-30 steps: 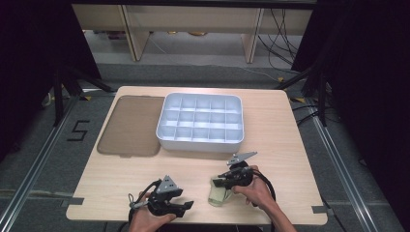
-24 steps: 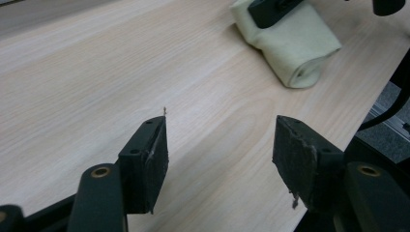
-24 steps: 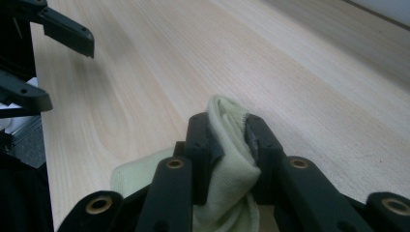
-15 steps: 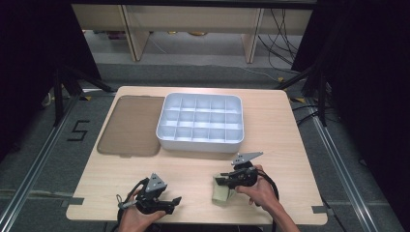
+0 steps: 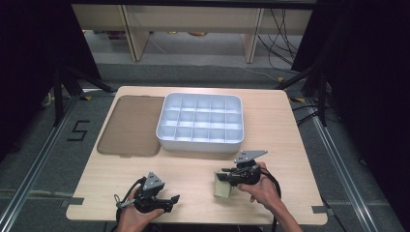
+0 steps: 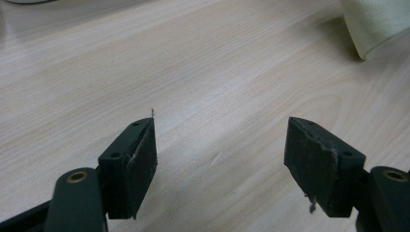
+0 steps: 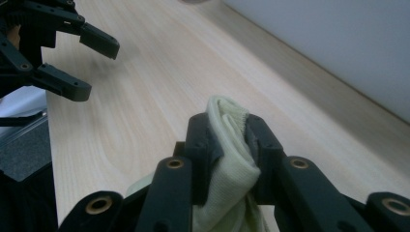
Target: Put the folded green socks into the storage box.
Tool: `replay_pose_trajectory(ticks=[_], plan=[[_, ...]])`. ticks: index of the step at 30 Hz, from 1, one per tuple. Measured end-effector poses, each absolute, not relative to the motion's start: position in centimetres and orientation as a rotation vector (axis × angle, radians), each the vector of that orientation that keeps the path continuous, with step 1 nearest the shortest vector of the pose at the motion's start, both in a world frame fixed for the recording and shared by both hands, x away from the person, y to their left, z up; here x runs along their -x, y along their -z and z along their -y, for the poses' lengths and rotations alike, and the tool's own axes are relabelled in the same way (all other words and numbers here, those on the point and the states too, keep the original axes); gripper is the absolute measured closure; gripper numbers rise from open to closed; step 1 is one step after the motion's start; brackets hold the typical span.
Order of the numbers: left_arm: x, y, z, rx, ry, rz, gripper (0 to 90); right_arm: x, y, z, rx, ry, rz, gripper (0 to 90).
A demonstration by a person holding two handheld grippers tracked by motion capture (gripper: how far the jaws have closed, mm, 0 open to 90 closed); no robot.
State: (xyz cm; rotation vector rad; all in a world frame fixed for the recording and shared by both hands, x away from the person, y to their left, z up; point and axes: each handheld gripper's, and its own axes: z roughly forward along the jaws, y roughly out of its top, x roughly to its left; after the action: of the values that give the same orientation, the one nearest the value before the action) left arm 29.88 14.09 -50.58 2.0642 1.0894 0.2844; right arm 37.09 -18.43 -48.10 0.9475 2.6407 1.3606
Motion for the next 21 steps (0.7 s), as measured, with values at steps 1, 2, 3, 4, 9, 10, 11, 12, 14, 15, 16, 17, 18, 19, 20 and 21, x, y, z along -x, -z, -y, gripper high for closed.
replay_pose_trajectory(ticks=[1,2,3,4,9,10,11,12,14,15,16,17,18,19,20,21], plan=[[-29.8,50.6,-14.1,-2.068,-0.285,-1.084,26.8,-37.1,47.9,18.4,-0.956,-1.375,-2.635,74.3],[-29.9,50.6,-14.2,-2.076,-0.284,-1.075,26.8,-37.1,47.9,18.4,-0.956,-1.375,-2.635,74.3],[-29.8,50.5,-14.4,-2.103,-0.285,-1.041,26.8,-37.3,47.6,18.6,-0.923,-1.377,-2.630,74.3],[-29.8,50.5,-14.4,-2.103,-0.285,-1.041,26.8,-37.1,47.4,18.5,-0.959,-1.360,-2.615,74.2],[-29.6,50.5,-14.2,-2.087,-0.284,-1.056,26.8,-37.5,46.8,18.7,-0.912,-1.390,-2.584,74.3],[-29.6,50.5,-14.2,-2.091,-0.287,-1.051,26.8,-37.5,46.7,18.8,-0.914,-1.377,-2.582,74.3],[-29.6,50.5,-14.2,-2.091,-0.287,-1.051,26.8,-37.5,46.7,18.8,-0.914,-1.377,-2.582,74.3],[-29.6,50.5,-14.2,-2.095,-0.290,-1.053,26.8,-37.5,46.3,18.8,-0.922,-1.370,-2.568,74.3],[-29.6,50.5,-14.2,-2.098,-0.285,-1.055,26.8,-37.5,46.2,18.9,-0.920,-1.381,-2.558,74.3],[-29.6,50.5,-14.2,-2.091,-0.281,-1.060,26.8,-37.6,45.8,19.1,-0.920,-1.386,-2.541,74.3],[-29.6,50.6,-14.0,-2.079,-0.291,-1.066,26.8,-37.7,45.7,19.2,-0.915,-1.378,-2.544,74.3],[-29.6,50.6,-14.0,-2.081,-0.297,-1.070,26.8,-37.7,45.5,19.3,-0.919,-1.382,-2.529,74.3],[-29.6,50.6,-14.0,-2.081,-0.297,-1.070,26.8,-37.7,45.5,19.3,-0.919,-1.382,-2.529,74.3],[-29.6,50.6,-14.0,-2.095,-0.304,-1.052,26.8,-37.8,45.5,19.3,-0.917,-1.390,-2.519,74.3],[-29.6,50.7,-13.9,-2.085,-0.293,-1.066,26.8,-37.9,45.2,19.6,-0.906,-1.384,-2.514,74.2],[-29.6,50.7,-14.0,-2.086,-0.294,-1.065,26.8,-38.1,45.1,19.7,-0.876,-1.379,-2.510,74.3]])
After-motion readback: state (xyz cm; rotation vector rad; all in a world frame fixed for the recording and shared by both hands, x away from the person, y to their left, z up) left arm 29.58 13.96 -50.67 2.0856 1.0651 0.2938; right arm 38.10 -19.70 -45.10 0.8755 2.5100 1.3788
